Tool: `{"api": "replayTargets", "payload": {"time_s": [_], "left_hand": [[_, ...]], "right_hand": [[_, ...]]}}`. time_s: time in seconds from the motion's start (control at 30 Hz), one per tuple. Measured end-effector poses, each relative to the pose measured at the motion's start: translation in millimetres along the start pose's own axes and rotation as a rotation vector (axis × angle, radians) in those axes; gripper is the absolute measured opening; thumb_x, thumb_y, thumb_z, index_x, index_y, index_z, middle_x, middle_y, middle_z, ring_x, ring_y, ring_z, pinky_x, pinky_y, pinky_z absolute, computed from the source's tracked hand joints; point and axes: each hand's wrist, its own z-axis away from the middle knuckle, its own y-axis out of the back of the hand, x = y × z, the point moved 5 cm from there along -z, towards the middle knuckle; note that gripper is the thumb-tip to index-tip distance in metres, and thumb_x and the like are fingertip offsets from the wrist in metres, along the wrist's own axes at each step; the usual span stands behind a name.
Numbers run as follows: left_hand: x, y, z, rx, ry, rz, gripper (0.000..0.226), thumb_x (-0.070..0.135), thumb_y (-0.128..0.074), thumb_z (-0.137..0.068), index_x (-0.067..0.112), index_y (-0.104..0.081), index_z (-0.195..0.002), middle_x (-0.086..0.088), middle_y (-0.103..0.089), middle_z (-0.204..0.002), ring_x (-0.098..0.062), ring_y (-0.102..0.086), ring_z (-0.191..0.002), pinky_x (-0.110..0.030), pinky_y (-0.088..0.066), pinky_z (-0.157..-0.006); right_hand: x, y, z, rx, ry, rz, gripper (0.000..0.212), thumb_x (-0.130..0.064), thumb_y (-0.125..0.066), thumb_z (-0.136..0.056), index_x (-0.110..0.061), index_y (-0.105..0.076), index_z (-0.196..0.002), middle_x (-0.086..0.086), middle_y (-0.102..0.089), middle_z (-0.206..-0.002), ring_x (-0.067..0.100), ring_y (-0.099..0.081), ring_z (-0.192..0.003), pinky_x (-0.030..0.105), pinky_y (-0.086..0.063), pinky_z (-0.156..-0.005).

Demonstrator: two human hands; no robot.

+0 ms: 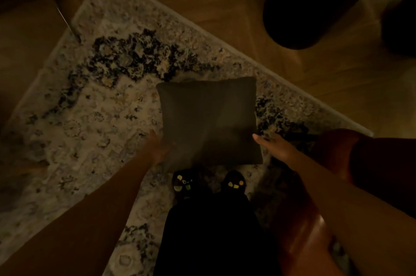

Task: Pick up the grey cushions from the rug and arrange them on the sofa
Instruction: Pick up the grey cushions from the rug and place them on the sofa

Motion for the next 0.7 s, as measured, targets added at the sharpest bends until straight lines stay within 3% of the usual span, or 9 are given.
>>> {"api": "replayTargets", "payload": {"time_s": [0.13,0.23,0.3,0.37,0.43,0.5,0.6,0.63,0.7], "left_hand": [[-14.9,-15.1,-47.7,-0.025,0.065,0.055,0.088,0.009,-0.057,-0.092,0.01,0.011,-0.15,-0.013,-0.012,-0.157,-0.032,-0.027,-0.139,-0.037,-0.036,-0.099],[-28.5,-20.8,-87.6,-0.007,0.111,0.028,0.093,0.014,-0.063,-0.089,0.01,0.007,-0.15,-0.014,-0.012,-0.157,-0.032,-0.026,-0.14,-0.039,-0.036,-0.101],[-35.4,-25.3,-112.8,-0.005,0.111,-0.022,0.101,0.016,-0.071,-0.082,0.008,0.004,-0.15,-0.015,-0.015,-0.156,-0.033,-0.026,-0.139,-0.042,-0.035,-0.103],[-38.3,-32.1,-133.8,0.001,0.111,0.001,0.101,0.016,-0.073,-0.08,0.006,-0.001,-0.15,-0.015,-0.02,-0.155,-0.033,-0.028,-0.138,-0.042,-0.034,-0.106],[-34.7,-41.2,-148.3,0.001,0.084,0.026,0.086,0.01,-0.068,-0.084,0.003,-0.011,-0.148,-0.01,-0.034,-0.146,-0.03,-0.032,-0.136,-0.038,-0.033,-0.106],[-29.7,-47.6,-163.3,-0.038,0.055,0.039,0.084,0.012,-0.069,-0.082,0.002,-0.016,-0.147,-0.01,-0.039,-0.142,-0.03,-0.035,-0.135,-0.039,-0.029,-0.112],[-31.5,-49.0,-192.4,-0.064,0.053,0.081,0.114,0.035,-0.085,-0.057,0.007,-0.021,-0.147,-0.01,-0.039,-0.147,-0.03,-0.043,-0.131,-0.048,-0.035,-0.109],[-32.4,-49.7,-200.1,-0.06,0.043,0.096,0.116,0.039,-0.087,-0.053,0.007,-0.025,-0.146,-0.008,-0.041,-0.145,-0.03,-0.046,-0.129,-0.048,-0.039,-0.106],[-34.9,-50.4,-215.4,-0.042,0.023,0.105,0.12,0.047,-0.088,-0.051,0.01,-0.026,-0.147,-0.008,-0.041,-0.146,-0.029,-0.045,-0.129,-0.045,-0.042,-0.104]], "right_hand": [[-1.3,-15.2,-51.1,-0.048,0.007,-0.006,0.109,-0.067,-0.068,-0.066,-0.014,-0.026,-0.151,0.007,-0.031,-0.155,0.029,-0.036,-0.139,0.039,-0.035,-0.107],[-0.4,-18.6,-91.0,-0.022,0.032,-0.077,0.092,-0.052,-0.068,-0.079,-0.012,-0.026,-0.15,0.007,-0.034,-0.154,0.028,-0.038,-0.137,0.036,-0.037,-0.103],[1.8,-16.6,-116.1,-0.005,0.013,-0.124,0.095,-0.051,-0.069,-0.08,-0.013,-0.02,-0.152,0.008,-0.031,-0.155,0.03,-0.037,-0.138,0.04,-0.036,-0.106],[-1.7,-19.0,-135.0,-0.028,0.012,-0.144,0.115,-0.065,-0.076,-0.063,-0.017,-0.022,-0.152,0.007,-0.032,-0.155,0.031,-0.04,-0.136,0.044,-0.037,-0.107],[-0.2,-19.0,-157.7,-0.042,0.023,-0.137,0.137,-0.078,-0.078,-0.035,-0.02,-0.03,-0.15,0.005,-0.04,-0.151,0.029,-0.047,-0.13,0.044,-0.043,-0.103],[-1.7,-17.9,-175.1,-0.037,0.036,-0.178,0.129,-0.077,-0.077,-0.041,-0.02,-0.033,-0.149,0.004,-0.042,-0.149,0.028,-0.049,-0.128,0.037,-0.044,-0.097],[-4.0,-14.7,-202.8,0.002,0.057,-0.228,0.088,-0.055,-0.068,-0.078,-0.015,-0.033,-0.148,0.006,-0.04,-0.15,0.028,-0.043,-0.133,0.031,-0.036,-0.09],[-6.1,-13.6,-208.9,0.002,0.069,-0.239,0.083,-0.052,-0.066,-0.081,-0.015,-0.034,-0.147,0.006,-0.04,-0.15,0.027,-0.042,-0.134,0.031,-0.035,-0.092],[-11.4,-16.4,-219.4,-0.021,0.086,-0.259,0.092,-0.058,-0.072,-0.069,-0.018,-0.038,-0.145,0.002,-0.044,-0.147,0.025,-0.046,-0.131,0.031,-0.037,-0.1]]}}
